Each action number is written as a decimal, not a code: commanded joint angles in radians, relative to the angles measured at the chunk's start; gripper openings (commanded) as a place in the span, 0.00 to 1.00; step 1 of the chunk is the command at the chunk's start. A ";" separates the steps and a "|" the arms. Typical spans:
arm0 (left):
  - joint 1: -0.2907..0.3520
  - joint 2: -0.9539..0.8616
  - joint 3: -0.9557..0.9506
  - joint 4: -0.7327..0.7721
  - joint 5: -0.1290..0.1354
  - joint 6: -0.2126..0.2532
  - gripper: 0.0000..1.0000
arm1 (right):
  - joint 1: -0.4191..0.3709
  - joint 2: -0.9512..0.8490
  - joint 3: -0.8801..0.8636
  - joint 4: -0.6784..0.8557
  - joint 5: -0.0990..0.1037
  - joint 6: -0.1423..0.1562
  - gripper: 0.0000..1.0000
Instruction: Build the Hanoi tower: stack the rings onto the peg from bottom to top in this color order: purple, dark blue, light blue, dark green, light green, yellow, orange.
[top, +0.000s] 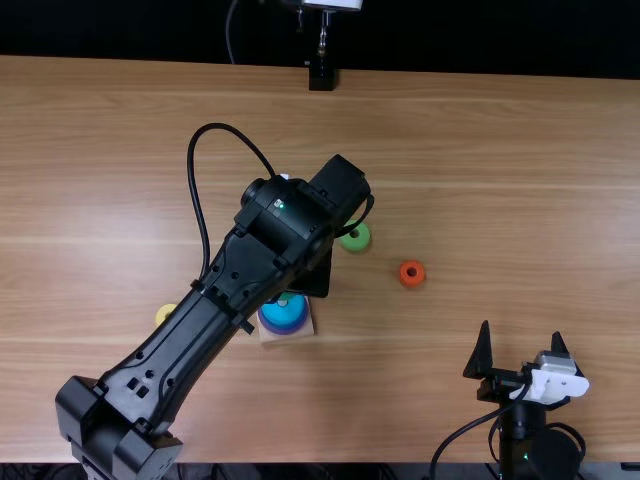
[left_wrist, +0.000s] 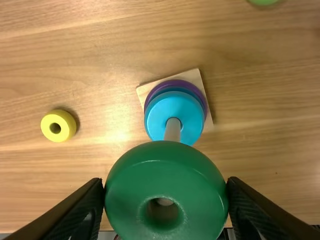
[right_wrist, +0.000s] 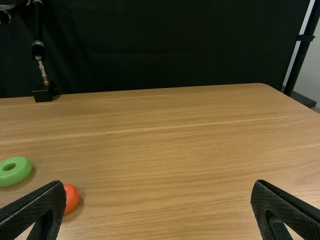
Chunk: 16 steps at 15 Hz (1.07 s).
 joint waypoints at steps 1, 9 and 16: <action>-0.005 0.008 -0.001 0.001 -0.006 -0.009 1.00 | -0.011 -0.012 -0.012 -0.029 -0.001 0.003 1.00; 0.150 -0.196 -0.041 0.296 -0.019 0.002 1.00 | -0.010 -0.012 -0.012 -0.029 -0.001 0.003 1.00; 0.450 -0.895 -0.945 0.947 0.020 0.118 1.00 | -0.010 -0.012 -0.012 -0.029 -0.001 0.003 1.00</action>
